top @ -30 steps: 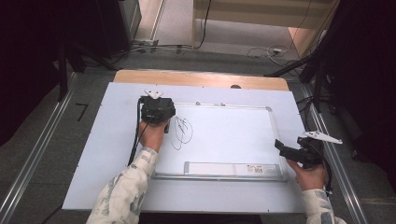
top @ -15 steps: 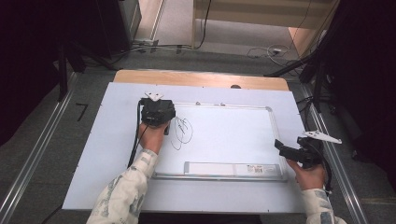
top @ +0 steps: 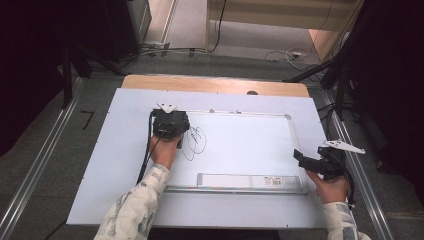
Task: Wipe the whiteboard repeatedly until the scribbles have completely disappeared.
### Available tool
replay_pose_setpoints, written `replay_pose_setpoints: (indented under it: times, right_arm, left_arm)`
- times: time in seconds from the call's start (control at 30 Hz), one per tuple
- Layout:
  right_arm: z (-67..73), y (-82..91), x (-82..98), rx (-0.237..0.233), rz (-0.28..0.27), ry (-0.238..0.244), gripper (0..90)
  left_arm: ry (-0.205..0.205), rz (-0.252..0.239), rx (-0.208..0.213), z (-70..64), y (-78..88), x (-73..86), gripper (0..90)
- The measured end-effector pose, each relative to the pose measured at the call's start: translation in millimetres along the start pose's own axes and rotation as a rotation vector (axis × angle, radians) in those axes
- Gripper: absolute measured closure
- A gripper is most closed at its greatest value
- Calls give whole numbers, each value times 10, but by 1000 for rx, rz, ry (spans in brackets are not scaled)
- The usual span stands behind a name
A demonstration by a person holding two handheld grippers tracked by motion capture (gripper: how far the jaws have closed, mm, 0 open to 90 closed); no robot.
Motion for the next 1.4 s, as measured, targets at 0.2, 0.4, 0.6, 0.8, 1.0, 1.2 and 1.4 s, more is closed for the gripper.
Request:
replay_pose_setpoints:
  times: [0.2,0.4,0.6,0.8,1.0,1.2,1.4]
  right_arm:
    - [-7,5,2,3,0,1,58]
    - [-13,3,6,4,2,-1,58]
    - [-12,4,5,4,2,-1,58]
    - [-9,4,3,4,0,1,58]
    - [-2,7,1,2,-1,2,58]
    - [-3,8,1,2,-1,0,58]
    - [-4,6,0,2,-1,1,58]
  left_arm:
    - [-12,17,-1,-6,-51,54,395]
    - [-13,30,2,-22,-105,105,395]
    - [-25,34,9,-67,-86,160,395]
    - [-38,38,14,-88,-14,234,395]
    - [-52,50,-2,-89,28,383,395]
    - [-48,73,-13,-58,9,498,395]
    - [-60,62,-27,-60,2,545,394]
Point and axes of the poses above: each handheld gripper's, and its own axes: y roughly backward along the jaws, x roughly out of its underside, z roughly to its left, the point moved 8 cm from there along -y, roughly forward along the jaws, and after that the axes turned 8 degrees about y, right-handed, at the moved point
